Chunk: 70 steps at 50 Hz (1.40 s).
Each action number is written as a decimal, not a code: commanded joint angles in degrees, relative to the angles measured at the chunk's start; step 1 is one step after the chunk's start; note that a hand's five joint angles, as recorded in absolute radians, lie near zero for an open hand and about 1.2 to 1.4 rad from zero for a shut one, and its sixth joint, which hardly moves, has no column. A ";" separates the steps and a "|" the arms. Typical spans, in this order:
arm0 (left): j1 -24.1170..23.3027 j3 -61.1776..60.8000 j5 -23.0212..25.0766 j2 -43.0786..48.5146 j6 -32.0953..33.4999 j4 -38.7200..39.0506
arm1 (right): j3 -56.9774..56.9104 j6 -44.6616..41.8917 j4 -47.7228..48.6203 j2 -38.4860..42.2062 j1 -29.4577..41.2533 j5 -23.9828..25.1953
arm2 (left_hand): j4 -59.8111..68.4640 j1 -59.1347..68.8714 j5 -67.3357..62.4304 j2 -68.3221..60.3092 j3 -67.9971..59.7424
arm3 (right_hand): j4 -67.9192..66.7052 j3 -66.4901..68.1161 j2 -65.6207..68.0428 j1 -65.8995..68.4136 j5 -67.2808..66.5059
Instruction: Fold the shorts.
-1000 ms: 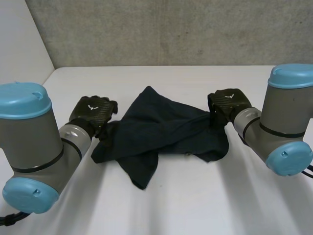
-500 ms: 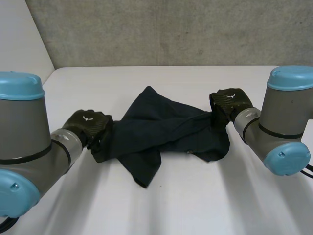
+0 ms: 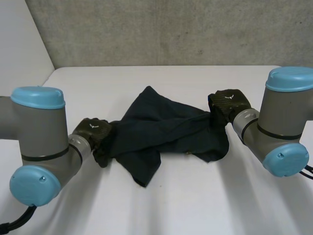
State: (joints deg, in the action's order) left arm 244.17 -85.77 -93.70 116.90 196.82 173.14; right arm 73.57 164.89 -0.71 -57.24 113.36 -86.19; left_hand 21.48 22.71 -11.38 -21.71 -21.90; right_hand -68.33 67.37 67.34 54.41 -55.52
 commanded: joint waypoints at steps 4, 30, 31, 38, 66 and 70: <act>-0.01 0.17 -1.14 4.12 -0.03 7.38 | 0.17 -0.27 0.01 0.02 0.28 -0.12 | 15.46 14.24 -15.56 -15.23 -15.05 | -11.67 12.63 12.66 25.59 -14.48; 2.01 29.75 1.14 -24.87 2.33 -10.70 | -21.41 -21.09 -15.18 -24.50 0.28 0.85 | 58.52 57.29 -58.62 -58.29 -58.10 | -11.67 12.63 12.66 25.59 -14.48; 2.01 31.53 1.58 -25.05 2.86 -11.68 | -23.37 -21.18 -15.98 -24.50 0.28 0.85 | 58.52 57.29 -58.62 -58.29 -58.10 | -11.67 12.63 12.66 25.59 -14.48; 1.92 37.08 2.82 -24.97 5.15 -14.50 | -33.48 -21.54 -20.55 -23.62 0.54 0.41 | 58.52 57.29 -58.62 -58.29 -58.10 | -11.67 12.63 12.66 25.59 -14.48; 1.31 66.50 -6.32 18.80 7.79 2.45 | -37.35 -15.47 3.67 8.90 0.98 -2.23 | 58.52 57.29 -58.62 -58.29 -58.10 | -11.67 12.63 12.66 25.59 -14.48; 1.05 75.66 -7.03 18.28 8.05 11.32 | -41.31 -14.94 17.30 7.68 1.07 -2.41 | 58.52 57.29 -58.62 -58.29 -58.10 | -11.67 12.63 12.66 25.59 -14.48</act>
State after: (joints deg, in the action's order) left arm 245.34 -26.98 -98.05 134.28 203.61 173.15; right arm 38.63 149.14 -2.40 -48.93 114.36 -88.23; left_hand 68.52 64.40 -55.35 -68.61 -68.21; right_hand -68.33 67.93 67.77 54.41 -56.07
